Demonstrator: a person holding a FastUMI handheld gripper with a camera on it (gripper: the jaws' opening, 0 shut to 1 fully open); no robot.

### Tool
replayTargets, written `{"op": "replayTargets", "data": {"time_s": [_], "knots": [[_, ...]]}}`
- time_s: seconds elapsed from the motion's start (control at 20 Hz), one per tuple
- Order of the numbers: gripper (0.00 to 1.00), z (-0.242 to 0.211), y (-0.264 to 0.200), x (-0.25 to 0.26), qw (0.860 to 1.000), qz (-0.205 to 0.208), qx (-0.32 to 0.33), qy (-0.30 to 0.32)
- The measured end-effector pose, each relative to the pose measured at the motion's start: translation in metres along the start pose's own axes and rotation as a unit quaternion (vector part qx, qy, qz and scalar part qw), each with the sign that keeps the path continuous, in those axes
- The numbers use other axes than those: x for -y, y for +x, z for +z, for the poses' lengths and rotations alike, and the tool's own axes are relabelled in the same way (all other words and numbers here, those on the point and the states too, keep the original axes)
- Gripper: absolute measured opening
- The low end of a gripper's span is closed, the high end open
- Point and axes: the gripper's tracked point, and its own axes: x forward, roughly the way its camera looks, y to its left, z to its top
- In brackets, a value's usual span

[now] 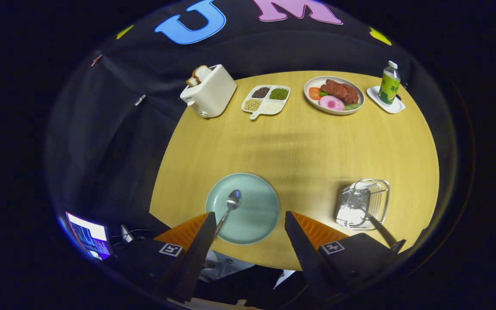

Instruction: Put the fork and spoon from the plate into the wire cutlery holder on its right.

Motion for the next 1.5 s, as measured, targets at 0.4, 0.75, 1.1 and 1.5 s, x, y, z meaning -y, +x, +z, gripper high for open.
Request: {"op": "replayTargets", "data": {"time_s": [0.4, 0.75, 1.1, 1.5], "knots": [[0.99, -0.057, 0.088, -0.036, 0.998, -0.026, -0.062, 0.009], [0.99, -0.088, 0.142, -0.029, 0.993, -0.089, -0.079, 0.009], [0.98, -0.105, 0.167, -0.018, 0.986, -0.135, -0.094, -0.026], [0.17, -0.115, 0.161, -0.004, 0.980, -0.163, -0.108, -0.033]]}}
